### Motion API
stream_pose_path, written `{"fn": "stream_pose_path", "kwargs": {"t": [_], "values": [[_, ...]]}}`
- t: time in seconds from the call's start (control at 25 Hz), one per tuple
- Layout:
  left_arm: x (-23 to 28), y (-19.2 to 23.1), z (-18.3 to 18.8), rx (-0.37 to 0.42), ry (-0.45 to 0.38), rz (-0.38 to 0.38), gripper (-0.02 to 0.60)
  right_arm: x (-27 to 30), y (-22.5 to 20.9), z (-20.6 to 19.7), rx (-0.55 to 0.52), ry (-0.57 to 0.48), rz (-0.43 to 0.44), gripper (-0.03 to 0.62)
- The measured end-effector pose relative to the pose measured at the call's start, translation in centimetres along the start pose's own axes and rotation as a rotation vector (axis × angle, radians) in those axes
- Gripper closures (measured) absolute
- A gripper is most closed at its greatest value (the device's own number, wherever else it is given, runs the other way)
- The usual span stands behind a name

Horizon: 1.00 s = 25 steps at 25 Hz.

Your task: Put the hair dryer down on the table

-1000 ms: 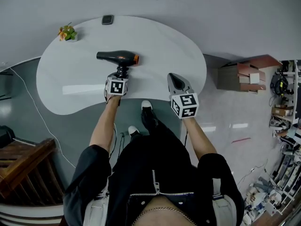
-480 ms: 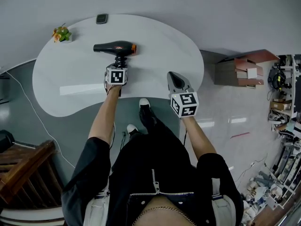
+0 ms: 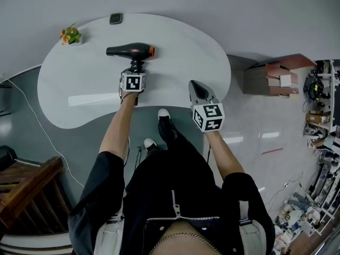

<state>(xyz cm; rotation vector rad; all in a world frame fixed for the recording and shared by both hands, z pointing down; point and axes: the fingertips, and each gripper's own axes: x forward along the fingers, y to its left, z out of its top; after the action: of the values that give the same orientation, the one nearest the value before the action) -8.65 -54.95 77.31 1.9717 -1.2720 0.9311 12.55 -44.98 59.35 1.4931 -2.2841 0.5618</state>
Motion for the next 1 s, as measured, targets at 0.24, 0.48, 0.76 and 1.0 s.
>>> {"fn": "stream_pose_path", "kwargs": {"t": [0.24,0.48,0.76,1.0], "values": [[-1.3,-0.5,-1.4,-0.023,0.030,0.002,0.276,-1.1,0.0,-0.3,0.007,-0.006,0.001,0.589],[-3.9,-0.1,-2.6,-0.060,-0.021,0.000,0.276,-1.8,1.2,-0.4,0.009,-0.013,0.019,0.589],[-7.4,-0.4,-3.1,-0.077,-0.082,-0.052,0.308,-2.4,4.0,0.1,0.001,-0.035,0.057,0.589],[-11.0,-0.5,-4.6,-0.068,-0.119,-0.067,0.460,-3.2,6.7,0.6,-0.005,-0.065,0.086,0.589]]}}
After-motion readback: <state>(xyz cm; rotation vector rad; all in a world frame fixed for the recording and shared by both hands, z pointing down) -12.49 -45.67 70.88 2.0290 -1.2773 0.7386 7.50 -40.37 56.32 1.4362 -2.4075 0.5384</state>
